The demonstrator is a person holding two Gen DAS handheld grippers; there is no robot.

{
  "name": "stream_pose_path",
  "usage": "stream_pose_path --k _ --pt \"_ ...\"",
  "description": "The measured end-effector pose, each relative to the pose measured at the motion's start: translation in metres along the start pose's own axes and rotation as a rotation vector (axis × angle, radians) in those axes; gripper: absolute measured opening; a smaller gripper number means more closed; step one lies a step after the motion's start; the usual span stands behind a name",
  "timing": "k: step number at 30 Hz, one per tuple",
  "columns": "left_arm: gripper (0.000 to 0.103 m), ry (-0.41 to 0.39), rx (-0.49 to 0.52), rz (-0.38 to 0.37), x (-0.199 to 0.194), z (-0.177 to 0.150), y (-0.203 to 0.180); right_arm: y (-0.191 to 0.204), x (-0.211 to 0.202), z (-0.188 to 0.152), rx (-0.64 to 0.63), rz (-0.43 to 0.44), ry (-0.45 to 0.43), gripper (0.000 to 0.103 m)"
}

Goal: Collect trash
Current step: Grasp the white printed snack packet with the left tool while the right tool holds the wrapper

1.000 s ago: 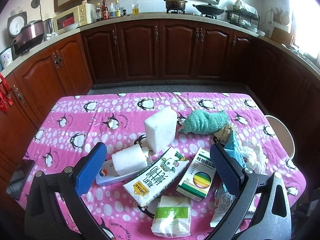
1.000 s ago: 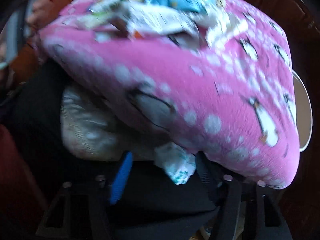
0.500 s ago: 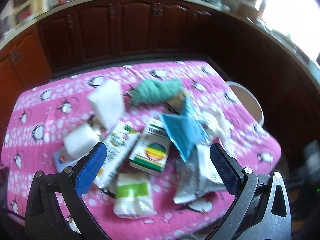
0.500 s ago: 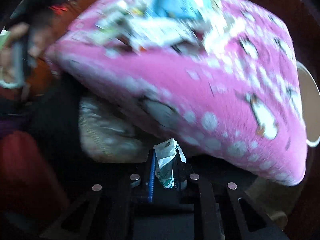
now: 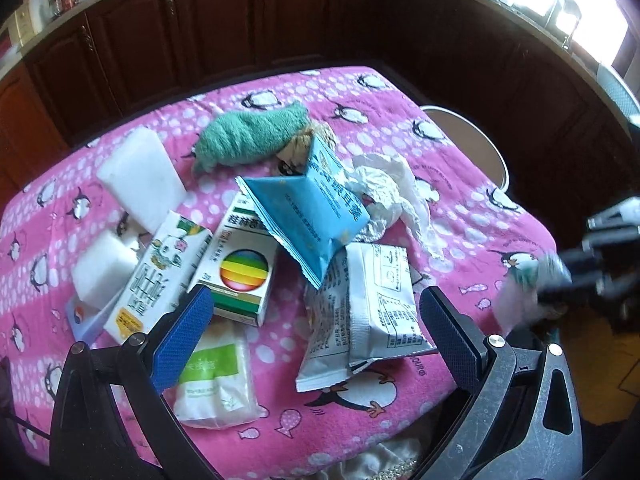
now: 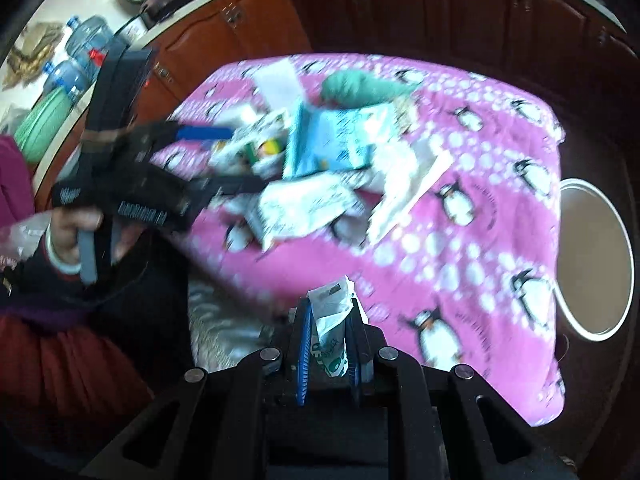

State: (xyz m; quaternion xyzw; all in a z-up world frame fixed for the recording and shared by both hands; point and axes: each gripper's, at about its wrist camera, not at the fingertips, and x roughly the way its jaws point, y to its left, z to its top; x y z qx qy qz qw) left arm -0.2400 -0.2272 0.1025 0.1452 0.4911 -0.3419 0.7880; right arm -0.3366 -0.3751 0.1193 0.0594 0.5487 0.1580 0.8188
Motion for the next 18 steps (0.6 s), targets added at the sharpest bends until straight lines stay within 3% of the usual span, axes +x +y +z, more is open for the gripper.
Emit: stream_pose_path --k 4,7,8,10,12,18 --pt "0.102 0.035 0.002 -0.006 0.014 0.0 -0.005 -0.017 0.003 0.013 0.042 -0.062 -0.041 0.015" --pt "0.1 0.066 0.026 -0.016 0.026 0.001 -0.013 -0.023 0.009 0.019 0.074 -0.054 -0.061 0.015" --pt "0.096 0.086 0.038 -0.023 0.031 0.0 -0.016 -0.025 0.013 0.019 0.08 -0.05 -0.064 0.015" --pt "0.055 0.132 0.05 -0.064 0.04 -0.002 -0.02 -0.027 0.015 0.02 0.091 -0.047 -0.069 0.015" --pt "0.054 0.162 0.02 -0.096 0.048 -0.004 -0.019 -0.029 0.018 0.02 0.108 -0.041 -0.078 0.015" --pt "0.05 0.148 0.009 -0.212 0.027 -0.006 -0.015 -0.034 0.01 0.018 0.129 -0.034 -0.112 0.015"
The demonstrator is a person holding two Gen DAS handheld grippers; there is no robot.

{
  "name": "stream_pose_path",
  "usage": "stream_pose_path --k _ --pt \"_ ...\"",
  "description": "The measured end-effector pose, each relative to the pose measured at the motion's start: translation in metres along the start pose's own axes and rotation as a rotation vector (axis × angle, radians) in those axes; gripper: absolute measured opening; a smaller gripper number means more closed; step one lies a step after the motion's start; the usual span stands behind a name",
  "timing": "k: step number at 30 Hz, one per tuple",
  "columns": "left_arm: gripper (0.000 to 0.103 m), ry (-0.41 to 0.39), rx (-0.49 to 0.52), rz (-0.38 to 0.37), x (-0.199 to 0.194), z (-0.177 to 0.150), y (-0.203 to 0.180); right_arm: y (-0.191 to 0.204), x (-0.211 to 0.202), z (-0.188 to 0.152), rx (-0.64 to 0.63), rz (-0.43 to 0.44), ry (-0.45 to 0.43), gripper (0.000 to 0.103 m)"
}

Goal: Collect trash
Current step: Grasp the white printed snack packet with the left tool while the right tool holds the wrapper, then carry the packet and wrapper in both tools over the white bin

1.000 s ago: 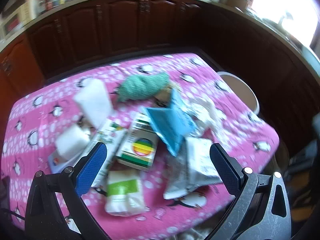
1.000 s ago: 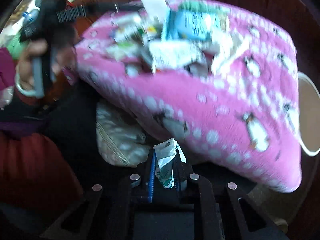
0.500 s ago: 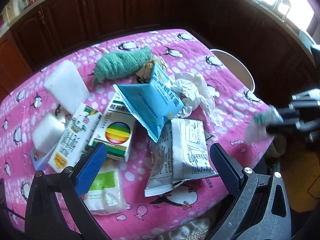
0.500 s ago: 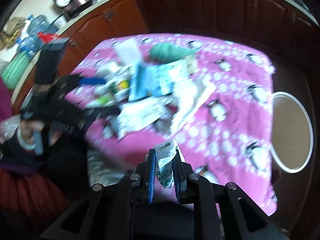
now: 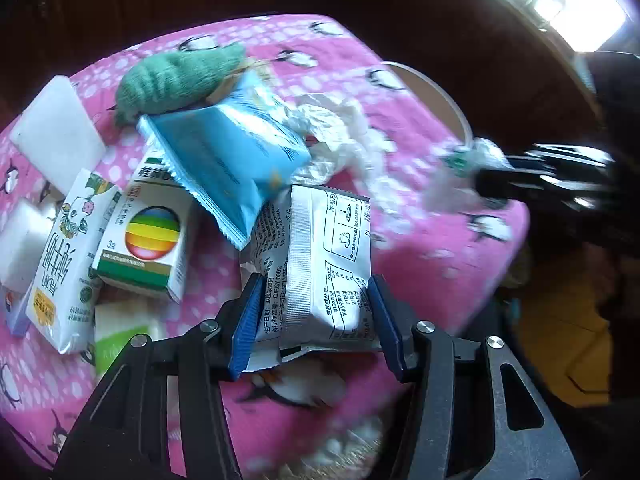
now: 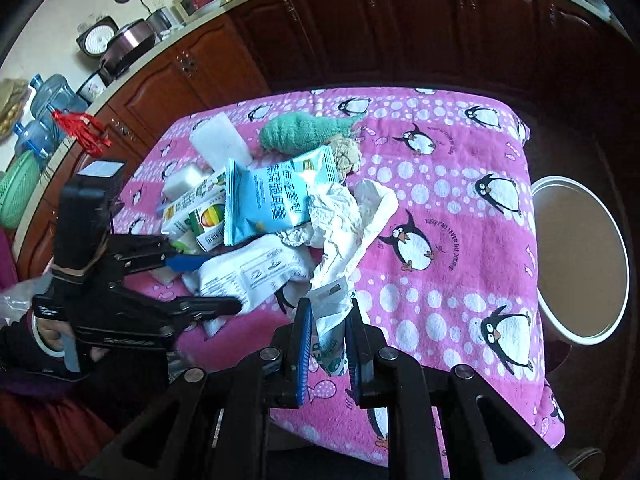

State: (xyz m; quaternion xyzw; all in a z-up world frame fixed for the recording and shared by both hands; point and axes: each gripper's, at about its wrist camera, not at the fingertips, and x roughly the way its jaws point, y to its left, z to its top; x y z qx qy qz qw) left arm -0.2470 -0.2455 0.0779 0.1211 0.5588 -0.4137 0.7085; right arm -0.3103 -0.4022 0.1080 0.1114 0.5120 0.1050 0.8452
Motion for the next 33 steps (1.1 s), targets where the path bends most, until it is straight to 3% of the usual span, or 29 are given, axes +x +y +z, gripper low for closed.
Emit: stream_pose_path --k 5,12,18,26,33 --pt "0.05 0.007 0.015 -0.101 -0.034 -0.001 -0.009 -0.008 -0.017 0.0 0.018 -0.002 -0.044 0.015" --pt "0.05 0.022 0.07 -0.154 -0.055 0.008 -0.032 -0.033 -0.038 -0.002 0.078 -0.032 -0.099 0.015" --pt "0.05 -0.025 0.132 -0.175 -0.052 0.039 -0.061 -0.068 -0.055 -0.005 0.161 -0.13 -0.153 0.015" --pt "0.05 -0.07 0.166 -0.144 -0.013 0.109 -0.105 -0.132 -0.056 -0.003 0.283 -0.31 -0.188 0.015" --pt "0.051 -0.027 0.143 -0.129 0.056 0.167 -0.128 -0.189 -0.037 -0.001 0.405 -0.396 -0.196 0.015"
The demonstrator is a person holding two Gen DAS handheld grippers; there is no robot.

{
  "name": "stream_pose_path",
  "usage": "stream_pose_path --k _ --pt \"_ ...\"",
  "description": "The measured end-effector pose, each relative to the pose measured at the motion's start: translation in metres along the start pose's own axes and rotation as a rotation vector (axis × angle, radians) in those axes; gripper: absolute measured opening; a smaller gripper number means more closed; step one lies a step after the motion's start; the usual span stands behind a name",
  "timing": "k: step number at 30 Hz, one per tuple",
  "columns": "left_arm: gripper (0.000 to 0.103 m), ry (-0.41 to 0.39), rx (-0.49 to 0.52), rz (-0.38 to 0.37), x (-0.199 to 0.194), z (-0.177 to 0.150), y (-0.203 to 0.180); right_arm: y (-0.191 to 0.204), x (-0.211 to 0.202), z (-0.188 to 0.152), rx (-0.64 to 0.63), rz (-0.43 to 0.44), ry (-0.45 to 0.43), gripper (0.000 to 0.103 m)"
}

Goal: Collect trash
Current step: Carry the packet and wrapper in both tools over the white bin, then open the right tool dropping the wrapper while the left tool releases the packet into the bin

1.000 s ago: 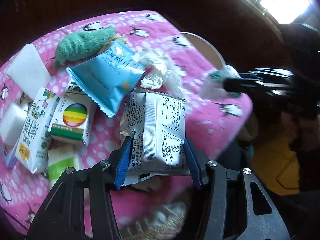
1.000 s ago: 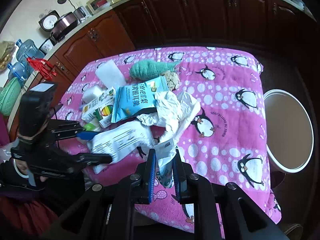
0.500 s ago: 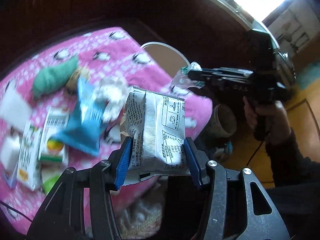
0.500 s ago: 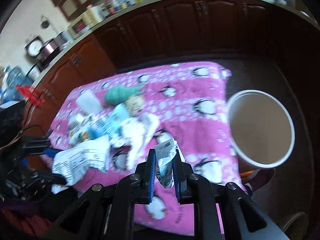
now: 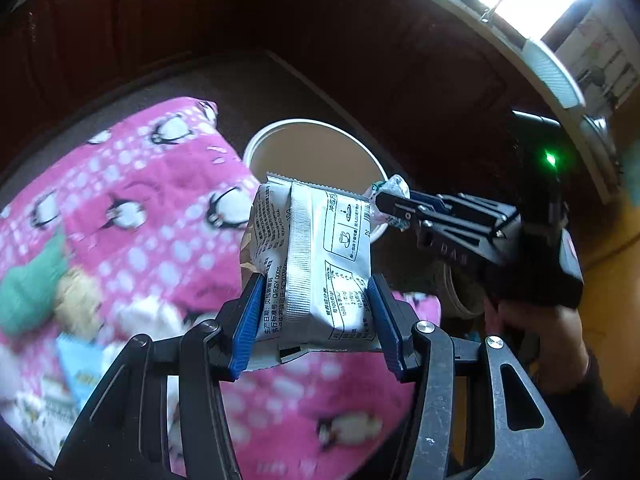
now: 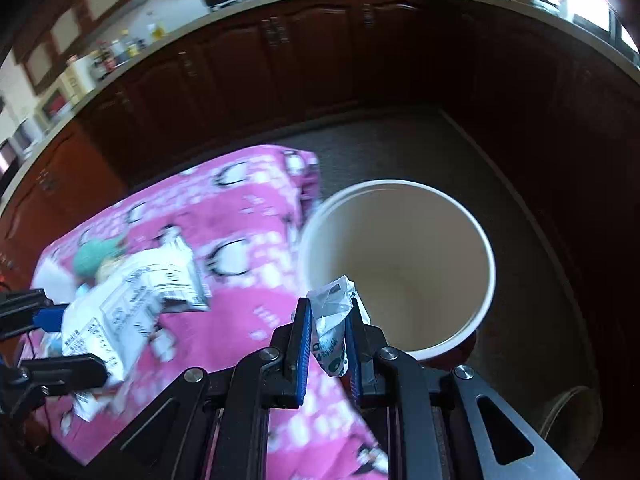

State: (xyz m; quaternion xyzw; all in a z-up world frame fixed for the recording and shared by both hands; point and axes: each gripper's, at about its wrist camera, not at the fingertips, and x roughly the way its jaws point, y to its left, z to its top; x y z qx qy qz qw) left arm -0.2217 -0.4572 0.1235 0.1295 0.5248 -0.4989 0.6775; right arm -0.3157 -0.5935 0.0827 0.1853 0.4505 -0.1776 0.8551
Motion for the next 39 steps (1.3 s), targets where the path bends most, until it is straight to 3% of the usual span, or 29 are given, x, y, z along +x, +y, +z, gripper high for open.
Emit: stream_pose_path --k 11,21,28,31,39 --pt "0.051 0.009 -0.05 0.001 0.065 0.04 -0.002 -0.037 0.048 0.002 0.134 -0.02 0.039 0.015" --pt "0.052 0.021 -0.05 0.025 0.092 0.048 -0.006 -0.049 0.064 0.003 0.192 -0.03 0.052 0.015" --pt "0.057 0.014 -0.061 0.013 0.092 0.043 -0.006 -0.054 0.071 0.002 0.213 -0.047 0.065 0.027" --pt "0.059 0.026 -0.081 0.005 0.098 0.045 -0.001 -0.057 0.07 0.001 0.237 -0.041 0.06 0.041" --pt "0.066 0.033 -0.131 -0.025 0.095 0.044 0.007 -0.06 0.065 0.0 0.254 -0.049 0.058 0.046"
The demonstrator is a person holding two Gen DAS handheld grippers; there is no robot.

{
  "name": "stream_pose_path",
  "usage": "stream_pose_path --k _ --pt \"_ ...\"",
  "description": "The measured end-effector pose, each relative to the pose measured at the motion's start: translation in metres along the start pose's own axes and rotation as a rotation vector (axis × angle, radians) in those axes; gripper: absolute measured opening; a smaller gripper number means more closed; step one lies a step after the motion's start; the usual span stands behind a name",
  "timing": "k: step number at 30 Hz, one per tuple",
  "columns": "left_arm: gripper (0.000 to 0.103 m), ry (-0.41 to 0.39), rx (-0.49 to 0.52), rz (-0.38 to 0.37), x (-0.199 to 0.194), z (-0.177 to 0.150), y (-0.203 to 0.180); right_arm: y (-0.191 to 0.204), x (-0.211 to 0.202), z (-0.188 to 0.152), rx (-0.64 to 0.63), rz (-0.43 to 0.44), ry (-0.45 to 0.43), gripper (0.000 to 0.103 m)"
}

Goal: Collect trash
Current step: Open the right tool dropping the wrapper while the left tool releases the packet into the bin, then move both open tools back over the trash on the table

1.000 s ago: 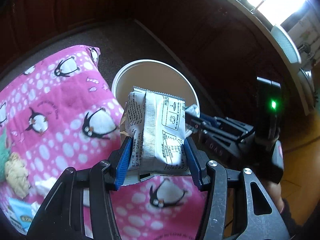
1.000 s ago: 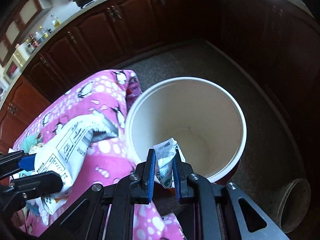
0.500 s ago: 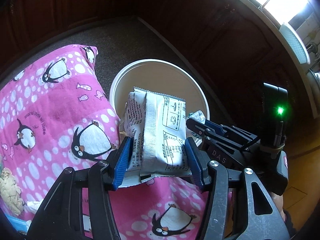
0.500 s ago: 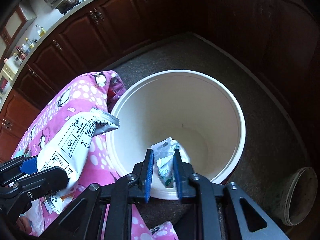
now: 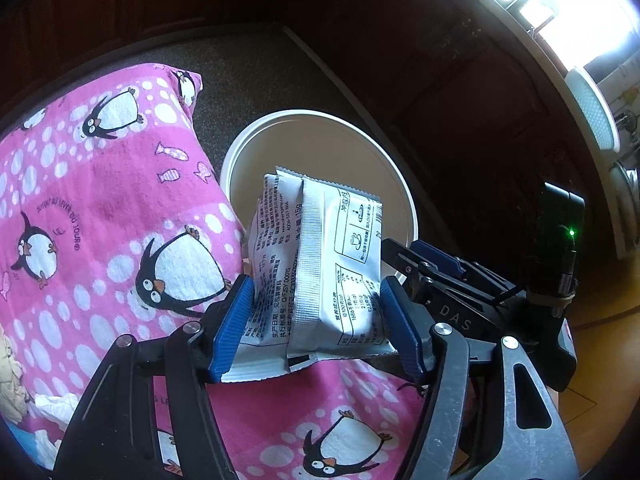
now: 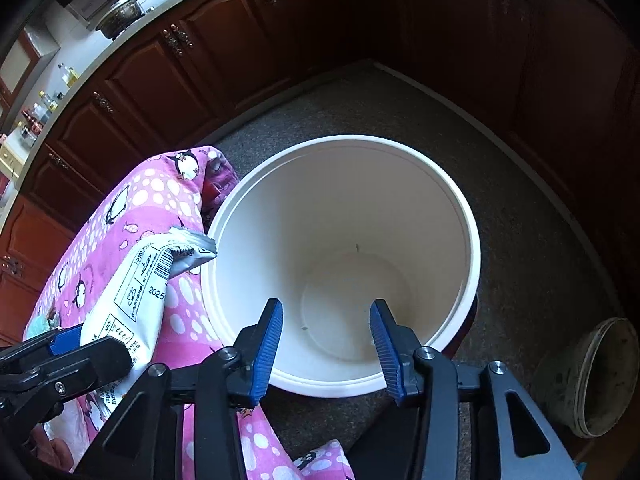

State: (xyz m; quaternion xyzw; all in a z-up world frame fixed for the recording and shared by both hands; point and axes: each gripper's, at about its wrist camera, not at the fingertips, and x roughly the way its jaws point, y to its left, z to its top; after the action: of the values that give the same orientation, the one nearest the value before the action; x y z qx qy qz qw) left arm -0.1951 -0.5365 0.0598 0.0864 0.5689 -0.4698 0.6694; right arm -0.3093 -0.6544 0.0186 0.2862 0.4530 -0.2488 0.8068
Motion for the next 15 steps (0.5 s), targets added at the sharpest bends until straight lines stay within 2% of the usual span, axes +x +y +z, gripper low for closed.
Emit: stream_pose_path --k 5,11,15 --pt "0.073 -0.024 -0.041 -0.067 -0.013 0.0 0.002 -0.003 -0.007 -0.001 0.008 0.002 -0.007 0.046" --pt "0.074 -0.057 -0.046 -0.059 -0.033 0.002 -0.004 -0.001 -0.015 0.001 -0.003 -0.003 -0.019 0.046" --pt "0.074 -0.082 -0.028 -0.02 -0.045 -0.004 -0.007 0.004 -0.02 -0.001 -0.012 0.005 -0.022 0.046"
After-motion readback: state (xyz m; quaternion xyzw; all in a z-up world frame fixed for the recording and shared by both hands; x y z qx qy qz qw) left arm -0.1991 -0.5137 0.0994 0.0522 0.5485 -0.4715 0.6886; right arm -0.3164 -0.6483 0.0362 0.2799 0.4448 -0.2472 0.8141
